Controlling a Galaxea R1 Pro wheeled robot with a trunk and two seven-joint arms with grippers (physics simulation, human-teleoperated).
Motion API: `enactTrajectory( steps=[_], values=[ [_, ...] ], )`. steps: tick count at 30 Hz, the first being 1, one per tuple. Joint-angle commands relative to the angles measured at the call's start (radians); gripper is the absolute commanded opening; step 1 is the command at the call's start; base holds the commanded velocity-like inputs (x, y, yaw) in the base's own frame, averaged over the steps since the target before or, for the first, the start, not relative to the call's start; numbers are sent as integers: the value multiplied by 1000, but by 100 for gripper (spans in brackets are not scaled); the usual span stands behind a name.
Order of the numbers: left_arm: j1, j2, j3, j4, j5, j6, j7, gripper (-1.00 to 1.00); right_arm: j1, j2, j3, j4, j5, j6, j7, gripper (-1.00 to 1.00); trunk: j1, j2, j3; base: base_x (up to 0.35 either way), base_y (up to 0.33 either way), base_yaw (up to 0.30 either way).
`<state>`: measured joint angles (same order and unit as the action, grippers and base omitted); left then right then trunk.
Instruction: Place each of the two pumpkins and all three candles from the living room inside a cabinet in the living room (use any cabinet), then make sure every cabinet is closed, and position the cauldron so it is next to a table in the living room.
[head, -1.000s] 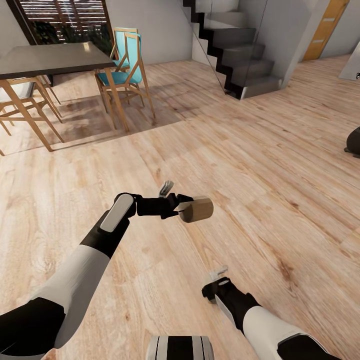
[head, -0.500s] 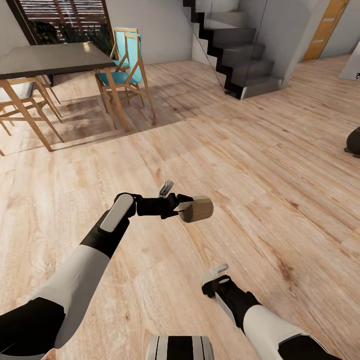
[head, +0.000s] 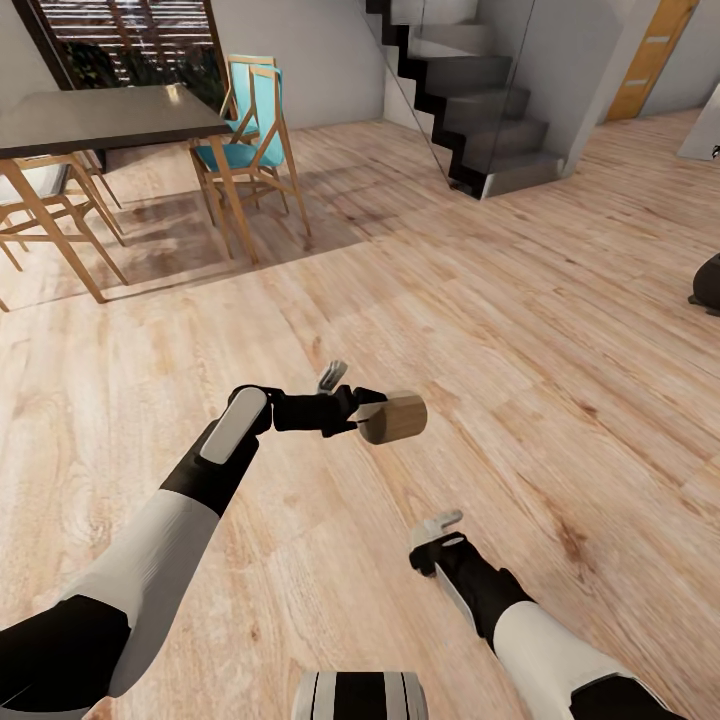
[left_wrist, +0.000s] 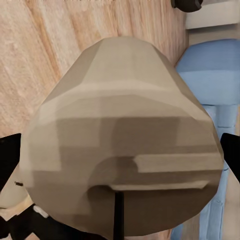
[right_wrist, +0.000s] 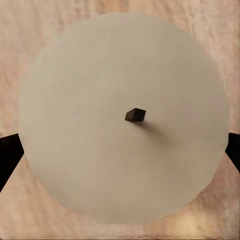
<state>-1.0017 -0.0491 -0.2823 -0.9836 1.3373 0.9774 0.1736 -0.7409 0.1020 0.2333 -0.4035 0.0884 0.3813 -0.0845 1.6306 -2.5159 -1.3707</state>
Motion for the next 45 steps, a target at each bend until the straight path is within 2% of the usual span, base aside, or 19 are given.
enactTrajectory(
  steps=[1, 5, 6, 10, 13, 19, 21, 27, 29, 35, 45],
  values=[
    [0, 0, 0, -1, 1, 0, 0, -100, 0, 0, -1, -1, -1, 15, 0, -100, 0, 0, 0, 0, 0, 0],
    [0, -1, -1, -7, 2, 0, 0, -100, 0, -1, -9, -48, -1, 88, 0, -100, 0, 0, 0, 0, 0, 0],
    [0, -1, -1, -7, 2, 0, 0, -100, 0, -1, -24, -80, -1, 123, 0, -100, 0, 0, 0, 0, 0, 0],
    [0, 0, 1, -9, 2, 0, -1, -100, 0, -2, -68, -142, 0, 183, 0, -100, 0, 0, 0, 0, 0, 0],
    [0, 1, 2, -14, 1, 0, -2, -100, 0, -2, -81, -213, 0, 227, 0, -100, 0, 0, 0, 0, 0, 0],
    [0, 3, 3, -26, -4, 0, -2, -100, -2, 2, -87, -310, -1, 250, 0, -100, 0, 0, 0, 0, 0, 0],
    [0, 5, 3, -30, -8, 0, -2, -100, -3, 3, -87, -370, -1, 253, 0, -100, 0, 0, 0, 0, 0, 0],
    [0, 8, 0, -32, -10, 0, -2, -100, -3, 9, -86, -477, 1, 255, -1, -100, -3, 1, 23, 0, 0, 0],
    [0, 8, 0, -32, -10, 0, -2, -100, -3, 10, -83, -486, 3, 255, -1, -100, -4, 2, 31, 0, 0, 0],
    [0, 6, 0, -31, -10, 0, -1, -100, -1, 1, -81, -581, 3, 262, -1, -100, -6, 3, 54, 0, 0, 0],
    [0, -1, -1, -32, -8, 0, -2, -100, 1, -1, -77, -591, 8, 340, -3, -100, -11, 6, 93, 0, 0, 0]
  ],
)
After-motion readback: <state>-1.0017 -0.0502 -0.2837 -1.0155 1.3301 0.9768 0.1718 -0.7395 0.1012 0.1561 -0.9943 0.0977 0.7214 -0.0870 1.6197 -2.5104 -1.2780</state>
